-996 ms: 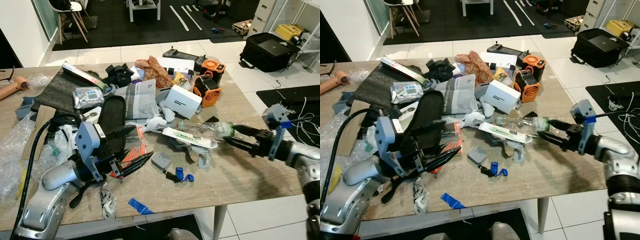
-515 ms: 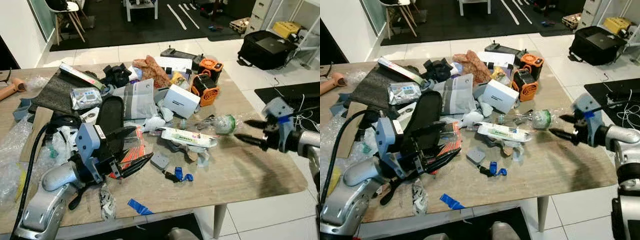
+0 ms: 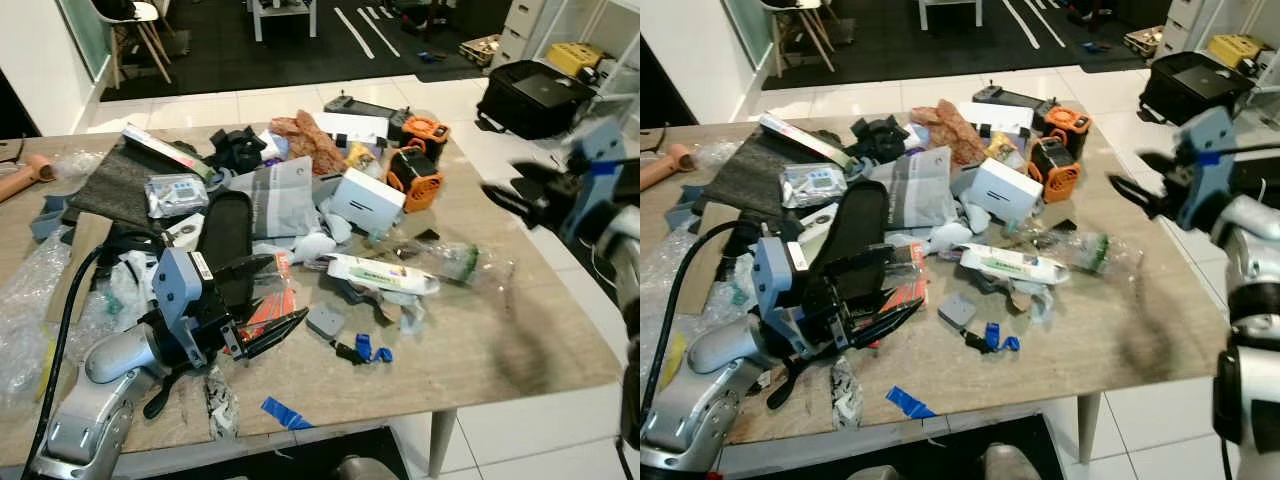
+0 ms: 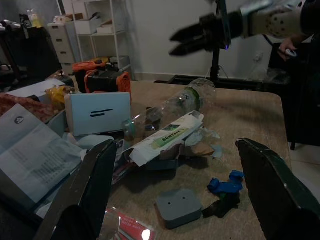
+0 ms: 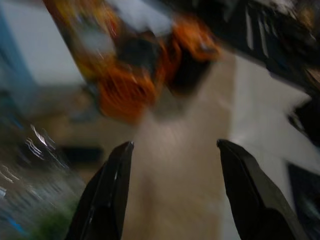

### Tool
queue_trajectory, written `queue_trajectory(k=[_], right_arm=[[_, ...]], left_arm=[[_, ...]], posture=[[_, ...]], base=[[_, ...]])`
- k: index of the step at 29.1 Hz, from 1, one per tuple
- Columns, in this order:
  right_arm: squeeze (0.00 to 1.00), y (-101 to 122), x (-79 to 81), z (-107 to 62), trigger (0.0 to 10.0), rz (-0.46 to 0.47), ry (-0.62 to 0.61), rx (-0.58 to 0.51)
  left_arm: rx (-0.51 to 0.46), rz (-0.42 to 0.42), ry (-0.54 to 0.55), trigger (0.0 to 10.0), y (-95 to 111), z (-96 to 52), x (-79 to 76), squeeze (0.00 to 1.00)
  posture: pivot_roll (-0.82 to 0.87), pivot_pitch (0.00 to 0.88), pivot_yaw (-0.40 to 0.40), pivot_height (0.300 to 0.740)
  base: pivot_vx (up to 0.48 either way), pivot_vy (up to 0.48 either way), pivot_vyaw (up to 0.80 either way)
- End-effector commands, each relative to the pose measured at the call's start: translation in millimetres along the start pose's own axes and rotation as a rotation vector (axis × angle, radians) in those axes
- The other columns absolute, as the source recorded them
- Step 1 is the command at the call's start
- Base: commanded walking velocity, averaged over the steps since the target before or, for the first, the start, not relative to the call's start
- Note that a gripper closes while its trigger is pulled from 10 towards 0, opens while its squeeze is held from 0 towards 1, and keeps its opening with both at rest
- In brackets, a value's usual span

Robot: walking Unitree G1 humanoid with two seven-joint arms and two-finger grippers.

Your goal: Picking trash to rubbish bin

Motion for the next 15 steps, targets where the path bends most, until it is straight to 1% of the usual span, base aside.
queue_trajectory(k=[1, 2, 3, 4, 5, 6, 7, 8, 9, 10, 11, 15], right_arm=[[0.0, -18.7, -1.8, -4.1, 10.0, -0.028, -0.019, 0.102], [0.0, -32.1, -1.7, -7.9, 10.0, -0.034, -0.021, 0.177], [0.0, -32.1, -1.7, -7.9, 10.0, -0.034, -0.021, 0.177], [0.0, -42.7, 5.4, -10.4, 10.0, 0.011, 0.021, 0.222], [0.0, -45.1, 17.2, -10.4, 10.0, 0.082, 0.094, 0.218], [0.0, -45.1, 17.2, -10.4, 10.0, 0.082, 0.094, 0.218], [0.0, -43.9, 27.0, -10.2, 10.0, 0.135, 0.159, 0.203], [0.0, -43.9, 27.0, -10.2, 10.0, 0.135, 0.159, 0.203], [0.0, -41.4, 34.1, -10.6, 10.0, 0.158, 0.217, 0.191], [0.0, -41.4, 34.1, -10.6, 10.0, 0.158, 0.217, 0.191], [0.0, -39.5, 37.0, -11.1, 10.0, 0.165, 0.246, 0.187], [0.0, -39.3, 37.8, -11.3, 10.0, 0.156, 0.263, 0.196]], left_arm=[[0.013, 0.0, -0.005, 10.0, -3.7, -0.4, -1.4, 0.0], [0.014, 0.0, -0.006, 10.0, -3.9, -0.4, -1.6, 0.0], [0.014, 0.0, -0.006, 10.0, -3.9, -0.4, -1.6, 0.0], [0.015, -0.001, -0.007, 10.0, -4.2, -0.5, -1.7, 0.0], [0.017, -0.002, -0.009, 10.0, -4.5, -0.3, -1.9, 0.0], [0.017, -0.002, -0.009, 10.0, -4.5, -0.3, -1.9, 0.0], [0.018, -0.001, -0.01, 10.0, -4.7, -0.3, -1.9, 0.0], [0.018, -0.001, -0.01, 10.0, -4.7, -0.3, -1.9, 0.0], [0.019, 0.0, -0.011, 10.0, -4.9, -0.3, -1.9, 0.0], [0.019, 0.0, -0.011, 10.0, -4.9, -0.3, -1.9, 0.0], [0.019, 0.001, -0.011, 10.0, -4.9, -0.3, -1.8, 0.0], [0.018, 0.001, -0.009, 10.0, -5.8, -0.4, -1.8, 0.0]], posture=[[-0.06, 0.0, -0.006, 0.74], [-0.06, 0.0, -0.004, 0.74], [-0.06, 0.0, -0.004, 0.74], [-0.06, 0.0, -0.002, 0.74], [-0.06, 0.0, -0.002, 0.74], [-0.06, 0.0, -0.002, 0.74], [-0.06, 0.0, 0.001, 0.74], [-0.06, 0.0, 0.001, 0.74], [-0.06, 0.0, 0.001, 0.74], [-0.06, 0.0, 0.001, 0.74], [-0.06, 0.0, 0.001, 0.74], [-0.06, 0.0, -0.003, 0.74]], base=[[0.0, 0.0, 0.0], [0.0, 0.0, 0.0], [0.0, 0.0, 0.0], [0.0, 0.0, 0.0], [0.0, 0.0, 0.0], [0.0, 0.0, 0.0], [0.0, 0.0, 0.0], [0.0, 0.0, 0.0], [0.0, 0.0, 0.0], [0.0, 0.0, 0.0], [0.0, 0.0, 0.0], [0.0, 0.0, 0.0]])
Point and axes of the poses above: a point about 5 cm out from each wrist's last joint towards the gripper, its own z axis pointing out of the wrist towards the gripper, its own y axis along the axis of the wrist's last joint, x = y × z, the point moved 6 cm from there along z, pointing out of the wrist towards the gripper, and after that the axes turned 5 degrees about -z, right-handed, at the moved point
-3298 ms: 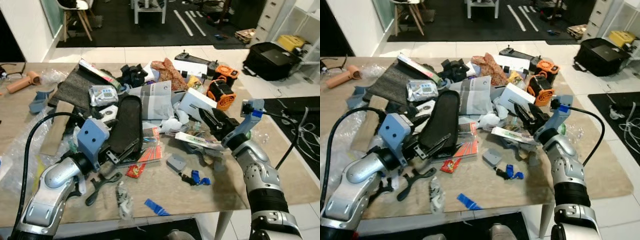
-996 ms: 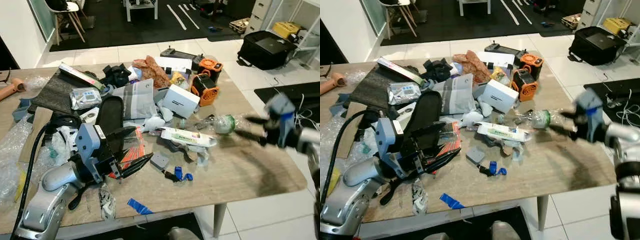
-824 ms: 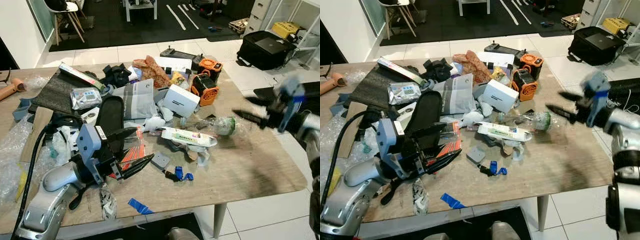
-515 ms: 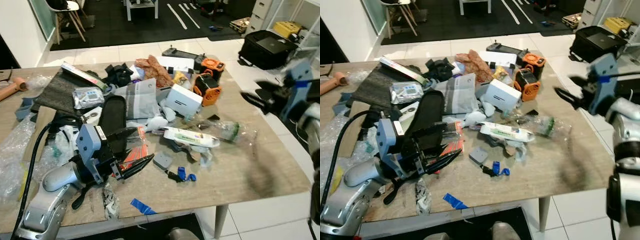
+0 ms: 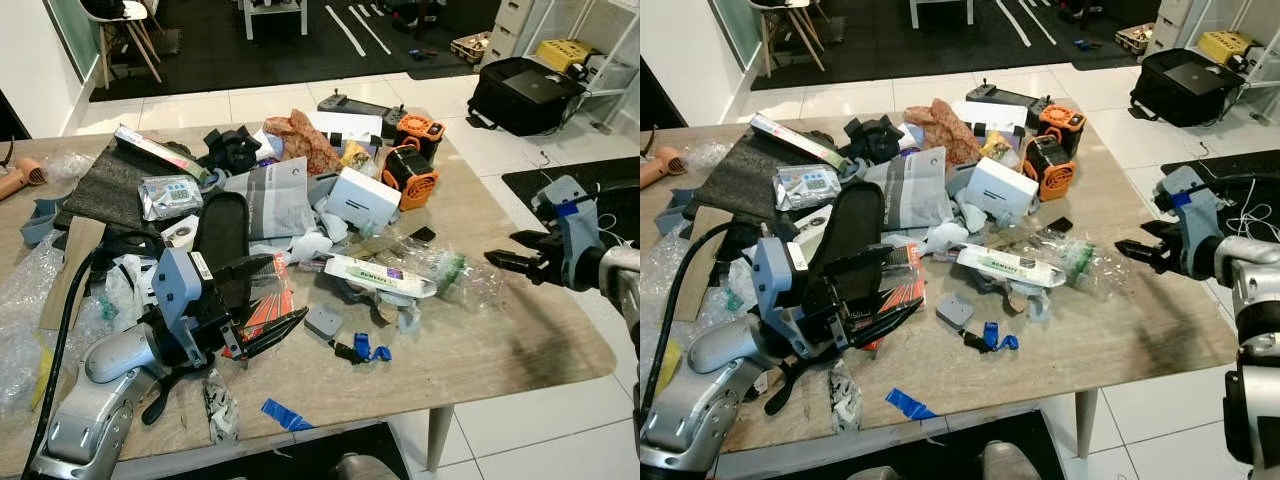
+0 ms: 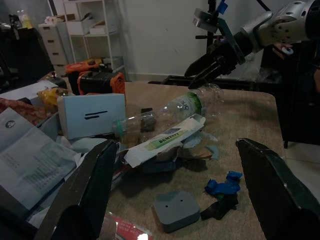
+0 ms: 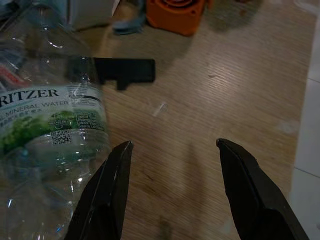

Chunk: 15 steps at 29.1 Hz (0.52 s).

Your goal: Picking trash to rubbish bin

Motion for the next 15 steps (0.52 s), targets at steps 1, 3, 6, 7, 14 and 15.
queue_trajectory(k=[1, 3, 6, 7, 14, 15], right_arm=[[0.0, -0.3, 0.6, 0.6, 10.0, -0.001, 0.006, 0.005], [0.0, 0.4, -3.1, 2.0, 10.0, -0.005, -0.025, 0.008], [0.0, 6.5, -7.4, 2.3, 10.0, 0.009, -0.054, -0.017], [0.0, 14.8, -11.4, 1.6, 10.0, 0.024, -0.079, -0.049], [0.0, 29.1, -19.5, 2.0, 10.0, 0.03, -0.147, -0.112], [0.0, 33.7, -7.5, 8.0, 10.0, 0.087, -0.078, -0.176]], left_arm=[[0.017, 0.0, -0.007, 10.0, -5.5, -0.2, -1.9, 0.0], [0.017, 0.0, -0.007, 10.0, -6.1, -0.2, -2.0, 0.0], [0.018, -0.001, -0.008, 10.0, -6.7, -0.3, -1.8, 0.0], [0.02, 0.0, -0.009, 10.0, -7.5, -0.7, -1.4, 0.0], [0.025, 0.0, -0.01, 10.0, -9.3, -0.7, -1.5, 0.0], [0.039, 0.003, -0.008, 10.0, -11.3, -1.5, -1.3, 0.0]], posture=[[-0.06, 0.0, -0.004, 0.74], [-0.06, 0.0, -0.004, 0.74], [-0.06, 0.0, -0.004, 0.74], [-0.07, 0.0, -0.004, 0.74], [-0.06, 0.0, -0.009, 0.74], [-0.06, 0.0, -0.009, 0.74]], base=[[0.0, 0.0, 0.0], [0.0, 0.0, 0.0], [0.0, 0.0, 0.0], [0.0, 0.0, 0.0], [0.0, 0.0, 0.0], [0.0, 0.0, 0.0]])
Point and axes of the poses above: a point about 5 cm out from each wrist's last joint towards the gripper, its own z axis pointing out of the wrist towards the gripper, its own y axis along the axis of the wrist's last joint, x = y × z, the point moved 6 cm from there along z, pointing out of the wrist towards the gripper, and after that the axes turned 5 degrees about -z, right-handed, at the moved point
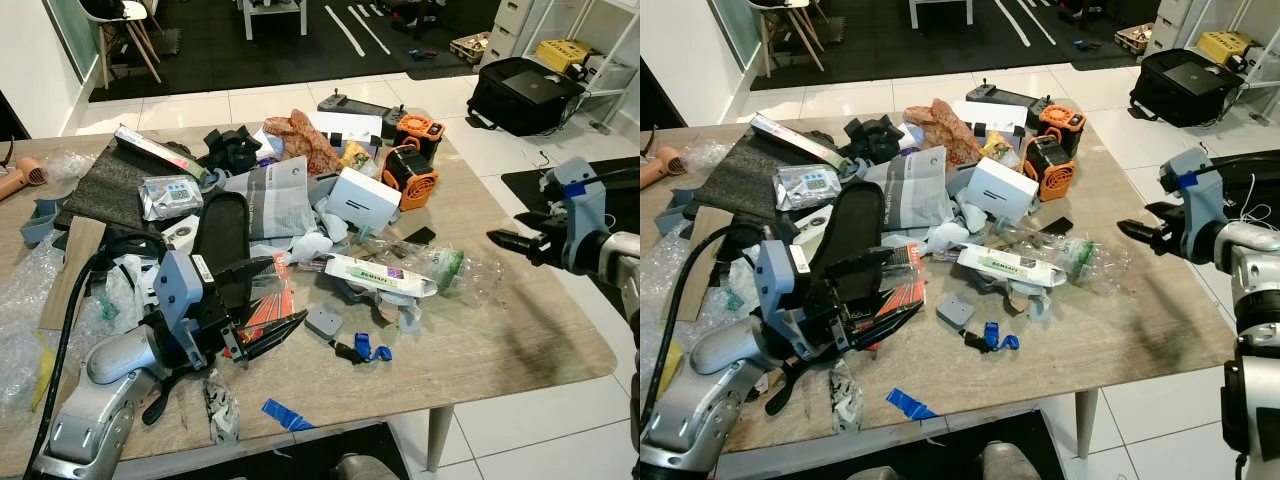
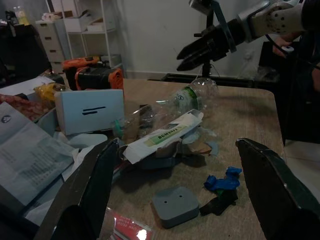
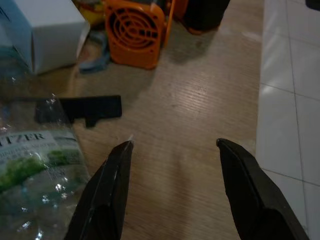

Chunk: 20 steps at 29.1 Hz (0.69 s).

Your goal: Picking trash to rubbish bin

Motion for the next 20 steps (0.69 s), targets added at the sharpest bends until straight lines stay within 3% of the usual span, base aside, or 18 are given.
queue_trajectory(k=[1, 4, 6, 8, 9, 11, 15, 16, 19, 20], right_arm=[[0.0, 5.8, 13.8, 5.7, 10.0, 0.055, 0.068, -0.066], [0.0, 3.7, 16.6, 6.4, 10.0, 0.073, 0.081, -0.068], [0.0, -11.7, 28.6, 5.8, 10.0, 0.208, 0.149, -0.065], [0.0, -11.7, 28.6, 5.8, 10.0, 0.208, 0.149, -0.065], [0.0, -15.8, 32.2, 5.3, 10.0, 0.257, 0.168, -0.07], [0.0, -4.1, 50.8, 2.9, 10.0, 0.332, 0.307, -0.185], [0.0, -1.6, 60.4, 2.4, 10.0, 0.352, 0.369, -0.21], [0.0, -4.9, 69.3, 2.9, 10.0, 0.359, 0.414, -0.198], [0.0, -4.9, 69.3, 2.9, 10.0, 0.359, 0.414, -0.198], [0.0, -13.4, 74.3, 4.6, 10.0, 0.354, 0.422, -0.153]], left_arm=[[0.032, 0.009, -0.002, 10.0, -6.2, -1.2, -1.1, 0.0], [0.034, 0.009, 0.0, 10.0, -6.5, -1.3, -0.8, 0.0], [0.03, 0.007, 0.001, 10.0, -5.8, -1.7, -0.5, 0.0], [0.03, 0.007, 0.001, 10.0, -5.8, -1.7, -0.5, 0.0], [0.028, 0.006, 0.0, 10.0, -5.5, -1.8, -0.4, 0.0], [0.02, 0.006, -0.007, 10.0, -3.0, -2.0, -1.2, 0.0], [0.017, 0.005, -0.011, 10.0, -1.8, -1.9, -1.8, 0.0], [0.015, 0.005, -0.014, 10.0, -0.9, -1.8, -2.3, 0.0], [0.015, 0.005, -0.014, 10.0, -0.9, -1.8, -2.3, 0.0], [0.014, 0.005, -0.015, 10.0, -0.4, -1.8, -2.8, 0.0]], posture=[[-0.06, 0.0, -0.009, 0.74], [-0.06, 0.0, -0.01, 0.74], [-0.06, 0.0, -0.011, 0.74], [-0.06, 0.0, -0.011, 0.74], [-0.06, 0.0, -0.011, 0.74], [-0.06, 0.0, -0.006, 0.74], [-0.06, 0.0, -0.006, 0.74], [-0.06, 0.0, -0.006, 0.74], [-0.06, 0.0, -0.006, 0.74], [-0.06, 0.0, -0.006, 0.74]], base=[[0.0, 0.0, 0.0], [0.0, 0.0, 0.0], [0.0, 0.0, 0.0], [0.0, 0.0, 0.0], [0.0, 0.0, 0.0], [0.0, 0.0, 0.0], [0.0, 0.0, 0.0], [0.0, 0.0, 0.0], [0.0, 0.0, 0.0], [0.0, 0.0, 0.0]])
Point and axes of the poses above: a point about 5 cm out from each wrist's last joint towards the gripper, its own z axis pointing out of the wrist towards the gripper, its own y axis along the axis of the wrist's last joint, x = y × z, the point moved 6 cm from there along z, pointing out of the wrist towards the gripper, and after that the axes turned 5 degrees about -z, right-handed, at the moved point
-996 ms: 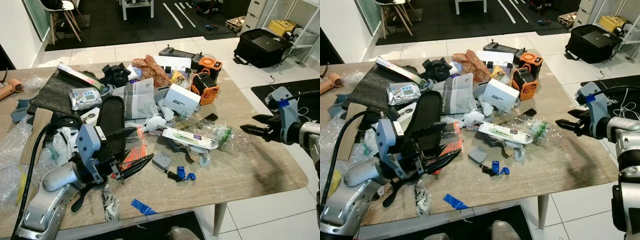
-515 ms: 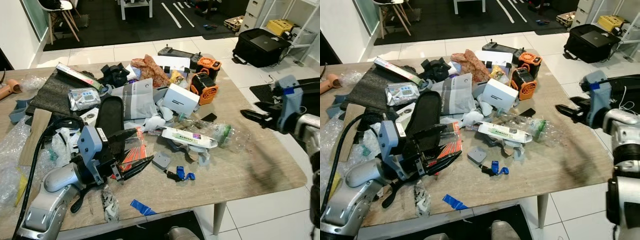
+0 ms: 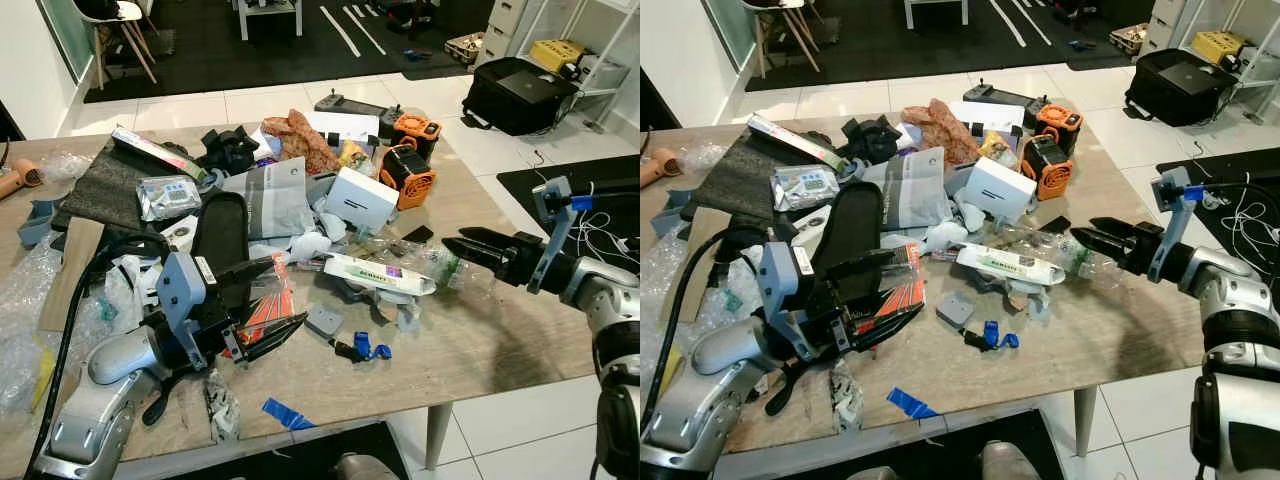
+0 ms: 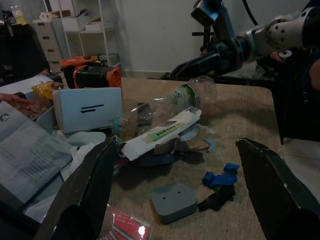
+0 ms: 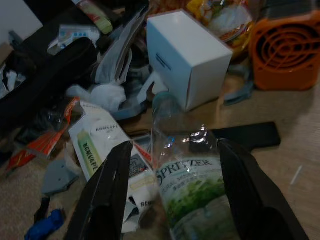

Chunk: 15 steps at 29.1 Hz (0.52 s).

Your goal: Picking trash to rubbish bin

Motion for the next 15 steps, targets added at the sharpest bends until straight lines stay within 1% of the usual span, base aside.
queue_trajectory(k=[1, 3, 4, 5, 6, 8, 10, 12, 13, 14, 15], right_arm=[[0.75, -19.1, -1.3, -0.6, 10.0, 0.016, -0.024, 0.09], [0.75, -19.1, -1.3, -0.6, 10.0, 0.016, -0.024, 0.09], [1.0, -26.8, -5.4, -2.4, 10.0, 0.012, -0.058, 0.137], [1.0, -26.8, -5.4, -2.4, 10.0, 0.012, -0.058, 0.137], [1.0, -35.0, -16.4, -6.8, 10.0, 0.005, -0.147, 0.199], [1.0, -37.2, -22.3, -8.9, 10.0, -0.009, -0.196, 0.221], [1.0, -37.5, -22.9, -9.6, 10.0, -0.014, -0.202, 0.224], [1.0, -35.4, -28.1, -9.9, 10.0, -0.026, -0.249, 0.224], [1.0, -35.4, -28.1, -9.9, 10.0, -0.026, -0.249, 0.224], [0.96, -35.0, -29.4, -9.9, 10.0, -0.024, -0.262, 0.224], [0.0, -36.2, -30.0, -9.8, 10.0, -0.018, -0.269, 0.233]], left_arm=[[0.007, 0.005, -0.013, 10.0, 1.4, -1.8, -3.0, 0.0], [0.007, 0.005, -0.013, 10.0, 1.4, -1.8, -3.0, 0.0], [0.007, 0.005, -0.013, 10.0, 1.3, -2.1, -3.2, 0.0], [0.007, 0.005, -0.013, 10.0, 1.3, -2.1, -3.2, 0.0], [0.007, 0.003, -0.013, 10.0, 0.8, -2.5, -3.4, 0.0], [0.007, 0.002, -0.013, 10.0, 0.3, -2.6, -3.5, 0.0], [0.007, 0.002, -0.014, 10.0, 0.2, -2.6, -3.6, 0.0], [0.006, -0.001, -0.016, 10.0, -0.3, -2.3, -4.3, 0.0], [0.006, -0.001, -0.016, 10.0, -0.3, -2.3, -4.3, 0.0], [0.006, -0.002, -0.017, 10.0, -0.4, -2.1, -4.5, 0.0], [0.006, -0.003, -0.018, 10.0, -0.6, -1.8, -4.9, 0.0]], posture=[[-0.06, 0.0, -0.006, 0.74], [-0.06, 0.0, -0.006, 0.74], [-0.06, 0.0, -0.006, 0.74], [-0.06, 0.0, -0.006, 0.74], [-0.05, 0.0, -0.01, 0.74], [-0.05, 0.0, -0.01, 0.74], [-0.05, 0.0, -0.01, 0.74], [-0.05, 0.0, -0.01, 0.74], [-0.05, 0.0, -0.01, 0.74], [-0.05, 0.0, -0.01, 0.74], [-0.05, 0.0, -0.01, 0.74]], base=[[0.0, 0.0, 0.0], [0.0, 0.0, 0.0], [0.0, 0.0, 0.0], [0.0, 0.0, 0.0], [0.0, 0.0, 0.0], [0.0, 0.0, 0.0], [0.0, 0.0, 0.0], [0.0, 0.0, 0.0], [0.0, 0.0, 0.0], [0.0, 0.0, 0.0], [0.0, 0.0, 0.0]])
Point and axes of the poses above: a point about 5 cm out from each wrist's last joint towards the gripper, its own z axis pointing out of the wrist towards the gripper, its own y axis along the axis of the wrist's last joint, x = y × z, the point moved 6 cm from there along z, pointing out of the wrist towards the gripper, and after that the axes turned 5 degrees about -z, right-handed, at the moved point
